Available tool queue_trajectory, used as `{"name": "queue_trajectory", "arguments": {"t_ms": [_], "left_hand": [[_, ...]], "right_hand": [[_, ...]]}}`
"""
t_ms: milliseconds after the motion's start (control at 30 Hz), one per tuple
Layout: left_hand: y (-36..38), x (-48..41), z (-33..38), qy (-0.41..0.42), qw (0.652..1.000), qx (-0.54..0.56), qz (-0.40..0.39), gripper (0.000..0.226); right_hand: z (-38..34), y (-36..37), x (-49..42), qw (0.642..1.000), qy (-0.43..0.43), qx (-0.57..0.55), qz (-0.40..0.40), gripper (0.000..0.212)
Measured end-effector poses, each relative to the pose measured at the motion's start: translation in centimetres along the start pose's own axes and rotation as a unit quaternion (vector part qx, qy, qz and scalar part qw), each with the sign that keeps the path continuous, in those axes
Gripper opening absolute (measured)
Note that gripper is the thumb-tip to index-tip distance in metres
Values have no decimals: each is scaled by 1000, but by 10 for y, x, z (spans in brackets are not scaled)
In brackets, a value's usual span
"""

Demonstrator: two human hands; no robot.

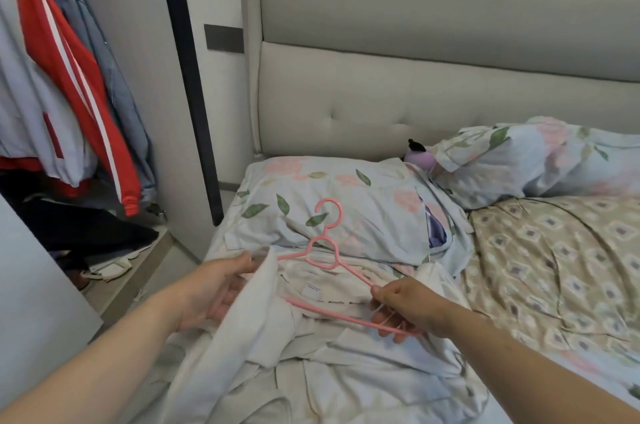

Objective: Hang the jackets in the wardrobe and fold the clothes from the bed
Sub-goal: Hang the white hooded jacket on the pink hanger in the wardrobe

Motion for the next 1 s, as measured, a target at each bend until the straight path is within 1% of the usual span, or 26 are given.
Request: {"name": "queue_trajectory", "arguments": {"t_ms": [33, 67, 100, 133, 167, 233, 267, 300, 333, 367, 400, 433, 467, 500, 533, 567, 600, 667, 733, 800, 833, 867, 933, 967, 1000], "left_hand": [[-6, -13, -8, 20, 995, -78, 58, 25], [-15, -27, -13, 49, 972, -193, 125, 22], [-21, -40, -18, 77, 928, -319, 175, 23], [-24, -50, -25, 93, 883, -417, 194, 30], [-24, -59, -34, 92, 853, -478, 189, 38], [-27, -73, -52, 66, 816, -546, 176, 50], [-28, -77, -57, 62, 801, -567, 183, 52], [-31, -80, -58, 71, 788, -576, 204, 51], [-32, -82, -55, 91, 779, -576, 232, 48], [-31, -84, -51, 115, 772, -572, 254, 44], [-29, -87, -46, 133, 768, -570, 260, 40], [-27, -91, -42, 141, 772, -568, 248, 37], [-23, -95, -40, 135, 782, -567, 223, 33], [-20, -100, -41, 114, 796, -564, 187, 30], [-17, -104, -45, 85, 807, -565, 149, 32], [-16, -106, -48, 58, 814, -564, 122, 39], [-16, -108, -50, 38, 817, -565, 111, 48], [-17, -106, -54, 8, 813, -573, 102, 64], [-19, -104, -58, -10, 815, -571, 101, 77], [-20, -104, -61, -4, 829, -550, 100, 88], [-19, -105, -63, 4, 837, -538, 94, 93], [-19, -107, -66, 7, 842, -532, 87, 96], [-19, -109, -71, -3, 836, -544, 77, 99], [-20, -110, -74, -11, 830, -553, 75, 99], [-21, -110, -76, -18, 826, -559, 73, 98]], "right_hand": [[4, -1, -4, 1000, -1, 21, 18, 44], [7, -2, -7, 998, -7, 47, 46, 45], [9, -4, -10, 994, -19, 79, 77, 46], [10, -6, -11, 987, -33, 123, 97, 47], [9, -7, -11, 976, -48, 184, 106, 49], [12, -12, -6, 947, -76, 288, 121, 48], [14, -20, 1, 936, -89, 304, 150, 44], [17, -31, 9, 925, -107, 306, 199, 40], [19, -45, 19, 908, -144, 291, 265, 35], [23, -60, 31, 882, -169, 280, 339, 25], [28, -74, 40, 857, -173, 285, 393, 11], [35, -86, 44, 845, -130, 306, 418, 22], [45, -94, 42, 857, -69, 314, 403, 41], [58, -99, 38, 887, -1, 278, 370, 51], [68, -99, 35, 918, 38, 209, 334, 46], [75, -96, 34, 943, 54, 126, 303, 30], [77, -95, 33, 954, 45, 58, 290, 14], [81, -105, 32, 951, 20, -27, 307, 28], [75, -113, 33, 943, 10, -17, 333, 29], [67, -112, 35, 948, 32, 41, 315, 26], [66, -109, 34, 952, 49, 50, 298, 27], [63, -104, 33, 958, 53, 29, 281, 27], [50, -99, 37, 961, 30, -48, 272, 20], [38, -99, 43, 955, 6, -106, 276, 14], [27, -98, 47, 945, -22, -184, 270, 12]]}}
Point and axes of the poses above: each hand's wrist, its own x-axis away from the middle knuckle, its own y-axis out of the palm, z = x × y, the point moved 5 cm from there along -x, towards the middle knuckle, and after that the axes turned 9 degrees about -x, right-handed, at the moved point
